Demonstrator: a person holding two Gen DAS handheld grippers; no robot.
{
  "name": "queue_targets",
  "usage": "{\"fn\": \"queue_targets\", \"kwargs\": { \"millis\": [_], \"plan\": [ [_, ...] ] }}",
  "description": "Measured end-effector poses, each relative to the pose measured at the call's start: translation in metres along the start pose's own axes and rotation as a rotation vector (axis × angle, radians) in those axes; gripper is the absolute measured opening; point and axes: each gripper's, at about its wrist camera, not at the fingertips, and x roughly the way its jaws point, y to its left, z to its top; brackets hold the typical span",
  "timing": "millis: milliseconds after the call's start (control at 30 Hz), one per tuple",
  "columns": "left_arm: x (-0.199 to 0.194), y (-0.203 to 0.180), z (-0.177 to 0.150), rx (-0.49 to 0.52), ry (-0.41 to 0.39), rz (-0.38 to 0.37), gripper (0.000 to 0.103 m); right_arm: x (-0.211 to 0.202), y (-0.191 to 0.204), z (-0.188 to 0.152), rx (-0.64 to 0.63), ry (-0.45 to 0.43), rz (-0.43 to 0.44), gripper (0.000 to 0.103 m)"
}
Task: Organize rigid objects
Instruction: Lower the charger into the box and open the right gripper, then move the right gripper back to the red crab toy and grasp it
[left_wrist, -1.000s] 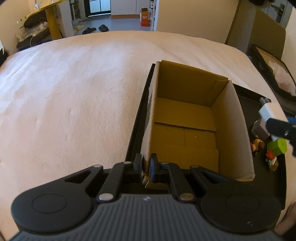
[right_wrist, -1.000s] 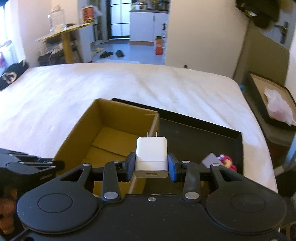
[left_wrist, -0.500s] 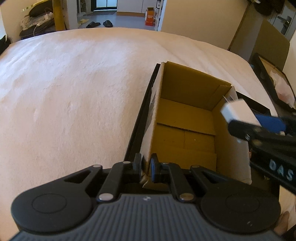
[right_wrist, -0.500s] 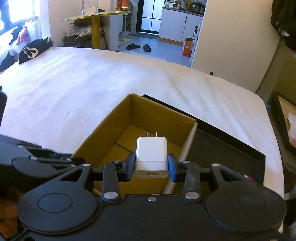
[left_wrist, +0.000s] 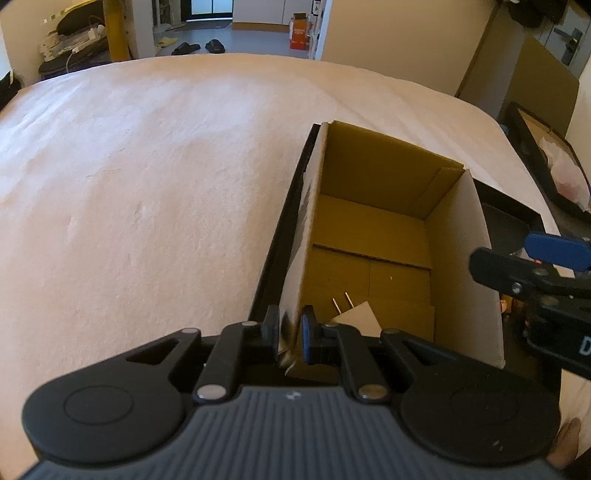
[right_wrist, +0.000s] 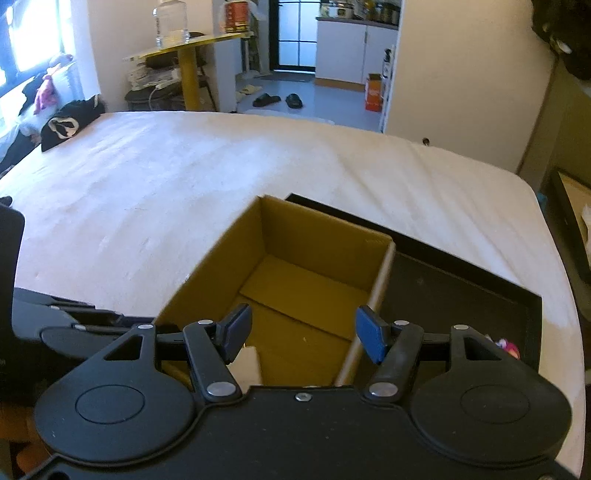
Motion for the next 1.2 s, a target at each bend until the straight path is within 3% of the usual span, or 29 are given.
{"fn": "queue_targets", "kwargs": {
  "millis": [333,600,867,1000,1200],
  "plan": [
    [-0.002,0.003,0.003,-0.020,0.010,-0.011,0.013,-0.014,-0.021,-0.013,0.077,0.009,-0.023,0.062],
    [-0.003,-0.005,0.003,0.025,0.023,0.015,0.034,-0.018,-0.049,-0.034,0.185,0.006,-0.086,0.062],
    [-0.006,-0.009,0.001,0.056,0.021,0.024,0.043,-0.018,-0.074,-0.061,0.294,0.006,-0.162,0.062],
    [-0.004,-0.013,0.003,0.070,0.028,0.054,0.056,-0.017,-0.087,-0.074,0.342,-0.007,-0.184,0.062],
    [-0.005,-0.019,0.004,0.080,0.024,0.101,0.065,-0.012,-0.104,-0.090,0.397,-0.007,-0.211,0.067]
  ]
}}
